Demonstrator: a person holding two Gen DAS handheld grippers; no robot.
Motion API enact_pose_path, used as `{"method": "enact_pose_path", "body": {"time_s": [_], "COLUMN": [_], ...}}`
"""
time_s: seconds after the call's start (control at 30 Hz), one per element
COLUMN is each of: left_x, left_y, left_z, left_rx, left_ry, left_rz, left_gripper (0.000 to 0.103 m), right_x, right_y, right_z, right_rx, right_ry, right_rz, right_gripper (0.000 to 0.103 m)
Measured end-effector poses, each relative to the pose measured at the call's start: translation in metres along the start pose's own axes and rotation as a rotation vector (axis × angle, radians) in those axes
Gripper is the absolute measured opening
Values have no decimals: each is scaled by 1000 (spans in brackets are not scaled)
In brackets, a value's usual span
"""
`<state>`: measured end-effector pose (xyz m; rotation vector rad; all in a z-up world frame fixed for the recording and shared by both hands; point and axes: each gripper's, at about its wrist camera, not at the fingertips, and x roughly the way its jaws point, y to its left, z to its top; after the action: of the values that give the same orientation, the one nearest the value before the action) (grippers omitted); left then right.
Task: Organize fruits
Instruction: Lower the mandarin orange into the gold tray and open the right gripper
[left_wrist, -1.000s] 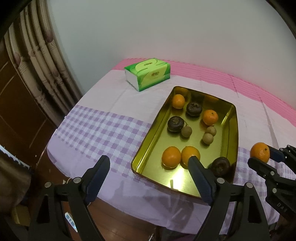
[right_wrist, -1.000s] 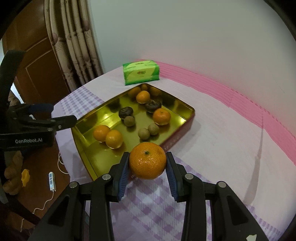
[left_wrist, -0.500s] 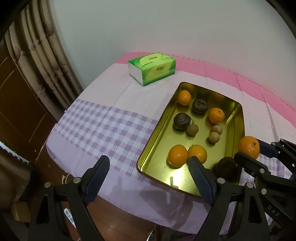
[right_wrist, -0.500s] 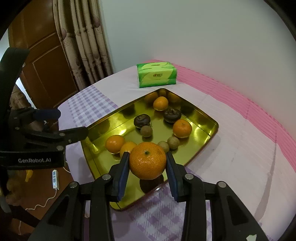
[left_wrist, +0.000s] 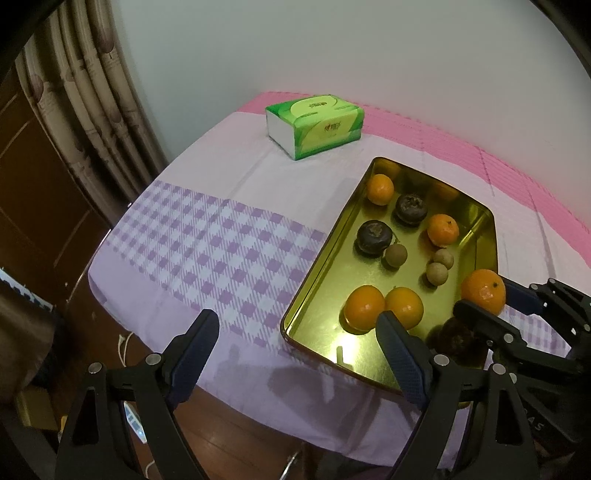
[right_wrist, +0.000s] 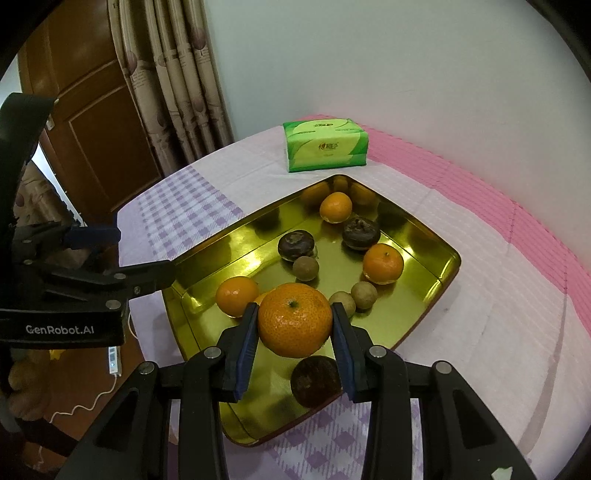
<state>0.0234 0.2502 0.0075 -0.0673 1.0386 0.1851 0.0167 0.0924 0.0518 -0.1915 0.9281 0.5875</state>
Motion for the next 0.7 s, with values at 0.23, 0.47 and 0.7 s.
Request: {"method": "enact_pose_path", "body": {"time_s": [0.23, 0.47, 0.7], "left_x": [3, 6, 10], "left_y": [2, 3, 3], "left_z": [1, 1, 1], "left_rx": [-7, -12, -9], "left_ry": [13, 25, 35], "left_rz": [-5, -8, -4], "left_gripper": [87, 87, 87], "right_x": [8, 16, 22], "right_y": [4, 6, 8], "right_z": [3, 5, 6], "right_rx": [-9, -7, -4], "right_ry": [7, 14, 17], "right_rz": [10, 19, 27], "right_gripper": [36, 36, 36]}}
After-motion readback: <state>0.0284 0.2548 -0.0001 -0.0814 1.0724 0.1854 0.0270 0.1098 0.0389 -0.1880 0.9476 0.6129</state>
